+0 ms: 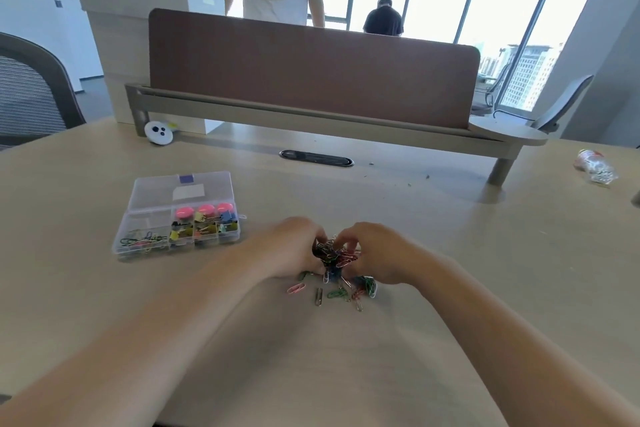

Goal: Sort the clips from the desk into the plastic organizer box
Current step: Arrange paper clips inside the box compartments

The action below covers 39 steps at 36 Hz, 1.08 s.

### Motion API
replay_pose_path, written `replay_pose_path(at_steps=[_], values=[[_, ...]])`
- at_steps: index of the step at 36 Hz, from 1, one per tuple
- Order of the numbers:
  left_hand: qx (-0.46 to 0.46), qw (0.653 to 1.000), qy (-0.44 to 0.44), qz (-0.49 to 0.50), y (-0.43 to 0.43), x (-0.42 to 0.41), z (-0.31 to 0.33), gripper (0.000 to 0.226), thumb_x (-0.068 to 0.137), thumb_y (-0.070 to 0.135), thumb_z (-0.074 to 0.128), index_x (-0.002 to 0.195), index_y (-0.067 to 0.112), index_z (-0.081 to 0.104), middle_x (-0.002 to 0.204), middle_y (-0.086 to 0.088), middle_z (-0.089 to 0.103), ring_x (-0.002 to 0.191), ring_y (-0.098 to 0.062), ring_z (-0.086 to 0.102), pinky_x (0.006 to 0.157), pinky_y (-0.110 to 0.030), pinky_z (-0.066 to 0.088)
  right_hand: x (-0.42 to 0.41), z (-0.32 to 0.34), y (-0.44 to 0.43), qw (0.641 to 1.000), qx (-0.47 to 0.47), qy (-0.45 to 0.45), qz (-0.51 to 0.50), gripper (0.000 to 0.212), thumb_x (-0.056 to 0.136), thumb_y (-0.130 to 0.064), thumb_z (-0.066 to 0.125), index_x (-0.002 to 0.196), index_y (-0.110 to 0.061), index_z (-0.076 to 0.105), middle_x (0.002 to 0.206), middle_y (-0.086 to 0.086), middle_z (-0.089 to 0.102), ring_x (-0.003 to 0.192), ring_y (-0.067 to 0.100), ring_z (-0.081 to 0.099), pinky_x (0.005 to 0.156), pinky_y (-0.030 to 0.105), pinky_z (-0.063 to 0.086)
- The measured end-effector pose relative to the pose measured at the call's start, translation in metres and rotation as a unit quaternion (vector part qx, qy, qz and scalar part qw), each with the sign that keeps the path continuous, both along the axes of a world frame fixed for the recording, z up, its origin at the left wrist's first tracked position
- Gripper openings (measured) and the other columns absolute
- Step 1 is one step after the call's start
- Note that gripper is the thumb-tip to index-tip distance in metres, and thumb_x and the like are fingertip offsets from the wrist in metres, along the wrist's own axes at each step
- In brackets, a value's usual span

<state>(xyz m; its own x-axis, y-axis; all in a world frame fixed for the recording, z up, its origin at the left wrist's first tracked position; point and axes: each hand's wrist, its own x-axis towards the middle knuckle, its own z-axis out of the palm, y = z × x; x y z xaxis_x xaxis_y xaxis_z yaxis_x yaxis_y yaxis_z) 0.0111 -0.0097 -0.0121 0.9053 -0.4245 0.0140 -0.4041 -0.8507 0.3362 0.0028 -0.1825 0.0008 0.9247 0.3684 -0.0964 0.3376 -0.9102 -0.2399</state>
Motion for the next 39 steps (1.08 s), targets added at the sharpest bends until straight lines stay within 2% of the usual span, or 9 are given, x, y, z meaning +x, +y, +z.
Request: replay_pose_path(at_steps=[4,11,16,20,28,36,39], values=[[-0.003,1.0,-0.028,0.01,-0.001,0.003,-0.003,0.03,0.081,0.031,0.07,0.11,0.024,0.065,0.102,0.0,0.063,0.086,-0.015,0.051,0.067,-0.027,0.037,0.006,-0.011,0.0,0.999,0.02,-0.035,-0.017,0.03,0.08,-0.029,0.072,0.11,-0.027,0.066,0.107,-0.004,0.063,0.095,0.017,0.058,0.079,0.03,0.048],[-0.019,0.998,-0.056,0.036,-0.002,0.006,-0.01,0.017,0.083,0.023,0.061,0.1,0.024,0.067,0.095,0.002,0.064,0.085,-0.017,0.058,0.066,-0.027,0.041,0.011,-0.019,0.0,0.995,0.06,-0.067,-0.037,0.017,0.08,-0.028,0.071,0.097,-0.027,0.066,0.097,-0.003,0.065,0.087,0.018,0.06,0.075,0.033,0.051],[-0.034,0.996,-0.069,0.053,-0.002,0.007,-0.012,0.013,0.085,0.026,0.061,0.097,0.026,0.067,0.096,0.001,0.065,0.086,-0.018,0.059,0.07,-0.03,0.047,0.011,-0.018,-0.001,0.993,0.066,-0.091,-0.042,0.017,0.083,-0.027,0.068,0.1,-0.027,0.069,0.098,-0.003,0.067,0.089,0.017,0.06,0.073,0.03,0.049],[-0.052,0.993,-0.082,0.063,-0.001,0.007,-0.011,0.012,0.087,0.028,0.064,0.097,0.024,0.069,0.096,0.003,0.067,0.086,-0.015,0.059,0.068,-0.027,0.042,0.011,-0.014,-0.003,0.992,0.078,-0.087,-0.047,0.019,0.083,-0.03,0.07,0.101,-0.027,0.071,0.097,-0.004,0.067,0.088,0.016,0.061,0.077,0.031,0.051],[-0.094,0.991,-0.077,0.061,0.004,0.005,0.002,0.013,0.088,0.027,0.066,0.097,0.02,0.072,0.092,0.004,0.067,0.081,-0.013,0.059,0.068,-0.025,0.041,0.011,-0.004,-0.006,0.988,0.113,-0.077,-0.064,0.011,0.082,-0.028,0.073,0.093,-0.026,0.072,0.079,-0.01,0.064,0.072,0.009,0.059,0.066,0.023,0.045],[-0.123,0.988,-0.071,0.056,0.006,-0.001,0.012,0.014,0.087,0.025,0.066,0.098,0.018,0.073,0.076,0.011,0.058,0.073,-0.009,0.057,0.066,-0.022,0.039,0.006,0.009,-0.005,0.988,0.115,-0.078,-0.064,0.01,0.086,-0.022,0.07,0.096,-0.019,0.072,0.08,-0.006,0.066,0.073,0.012,0.062,0.069,0.025,0.052],[-0.124,0.988,-0.068,0.055,0.008,-0.003,0.014,0.015,0.088,0.024,0.065,0.099,0.018,0.073,0.083,0.009,0.062,0.077,-0.01,0.058,0.069,-0.024,0.042,0.005,0.013,-0.004,0.988,0.119,-0.082,-0.061,0.011,0.087,-0.02,0.07,0.097,-0.016,0.072,0.077,-0.005,0.065,0.063,0.006,0.057,0.061,0.019,0.047]])
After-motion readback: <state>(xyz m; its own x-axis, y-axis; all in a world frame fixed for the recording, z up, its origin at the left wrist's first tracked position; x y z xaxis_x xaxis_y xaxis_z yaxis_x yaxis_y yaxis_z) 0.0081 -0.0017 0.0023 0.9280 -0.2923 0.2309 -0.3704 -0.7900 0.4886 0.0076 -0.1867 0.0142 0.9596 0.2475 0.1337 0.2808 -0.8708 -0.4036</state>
